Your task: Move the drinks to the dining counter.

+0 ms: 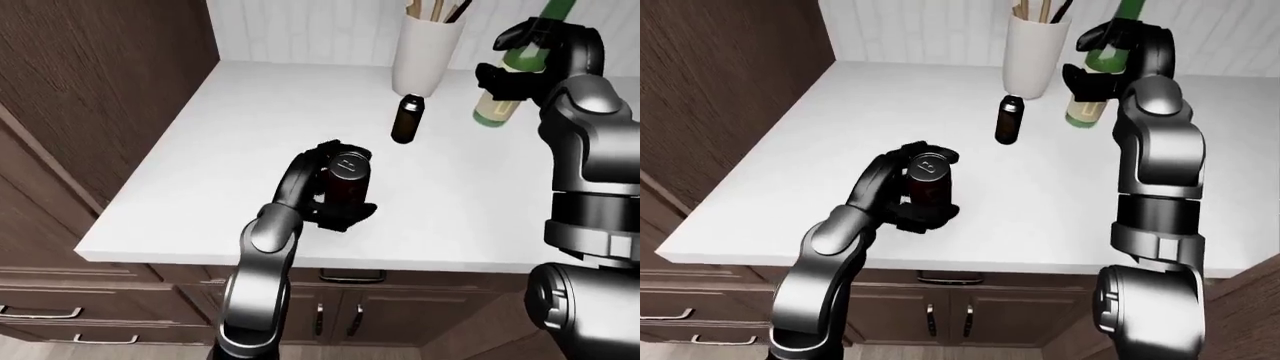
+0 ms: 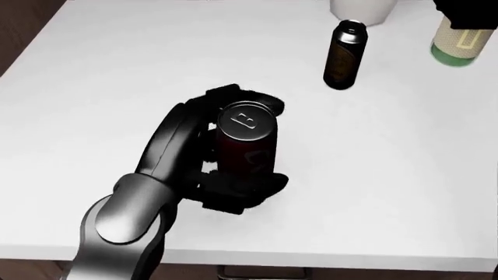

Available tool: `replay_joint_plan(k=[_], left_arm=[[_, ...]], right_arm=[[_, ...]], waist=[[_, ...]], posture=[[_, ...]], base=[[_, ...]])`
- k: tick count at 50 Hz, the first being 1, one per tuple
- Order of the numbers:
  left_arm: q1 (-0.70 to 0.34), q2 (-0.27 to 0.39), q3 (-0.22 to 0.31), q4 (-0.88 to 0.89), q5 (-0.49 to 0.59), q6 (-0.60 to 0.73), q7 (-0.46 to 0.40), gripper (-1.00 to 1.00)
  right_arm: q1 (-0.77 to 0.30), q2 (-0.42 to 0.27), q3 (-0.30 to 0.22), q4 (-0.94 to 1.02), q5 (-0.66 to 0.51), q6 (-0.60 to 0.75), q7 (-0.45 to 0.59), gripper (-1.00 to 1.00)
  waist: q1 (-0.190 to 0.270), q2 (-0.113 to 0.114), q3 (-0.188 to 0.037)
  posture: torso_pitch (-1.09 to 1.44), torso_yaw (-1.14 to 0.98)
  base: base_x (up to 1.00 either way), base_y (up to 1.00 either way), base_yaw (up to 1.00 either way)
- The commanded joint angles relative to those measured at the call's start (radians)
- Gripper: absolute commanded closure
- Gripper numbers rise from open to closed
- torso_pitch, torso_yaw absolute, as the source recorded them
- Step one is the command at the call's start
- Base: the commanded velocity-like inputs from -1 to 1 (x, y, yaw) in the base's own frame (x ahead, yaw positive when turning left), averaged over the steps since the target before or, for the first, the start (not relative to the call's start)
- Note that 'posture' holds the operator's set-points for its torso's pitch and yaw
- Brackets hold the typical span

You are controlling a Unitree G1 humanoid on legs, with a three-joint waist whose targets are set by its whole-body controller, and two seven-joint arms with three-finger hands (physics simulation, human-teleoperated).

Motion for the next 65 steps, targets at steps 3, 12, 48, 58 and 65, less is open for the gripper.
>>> replay_joint_plan(k=[3, 12, 48, 58, 65], left_arm=[[-0.022, -0.002, 0.013, -0.039, 0.008, -0.031, -0.005, 0.88], [-0.059, 0.025, 0.045, -0.164, -0.003, 0.088, -0.027, 1.0], [-0.276, 0.149, 0.155, -0.31, -0.196, 0.341, 0.065, 1.0], [-0.273, 0.152, 0.149, -0.322, -0.208, 0.346, 0.07, 1.0], [-0.264, 0.152, 0.148, -0.326, -0.214, 0.341, 0.073, 1.0]], right_arm=[[-0.035, -0.019, -0.015, -0.06, -0.003, -0.041, -0.003, 1.0], [0.016, -0.009, -0.017, -0.145, -0.004, -0.002, 0.029, 1.0], [0.088, 0.013, -0.031, -0.307, -0.025, 0.078, 0.093, 1.0], [0.098, 0.011, -0.033, -0.336, -0.019, 0.095, 0.097, 1.0], [0.102, 0.008, -0.037, -0.343, -0.016, 0.097, 0.098, 1.0]], waist=[[0.002, -0.01, -0.031], [0.003, -0.009, -0.028], [0.005, 0.09, -0.073], [-0.026, 0.033, -0.024], [-0.03, -0.047, -0.077]], posture=[[0.0, 0.0], [0.0, 0.0], [0.0, 0.0], [0.0, 0.0], [0.0, 0.0]], base=[[0.0, 0.0, 0.0], [0.0, 0.0, 0.0], [-0.32, 0.13, 0.0], [-0.7, 0.25, 0.0], [-0.79, 0.25, 0.0]])
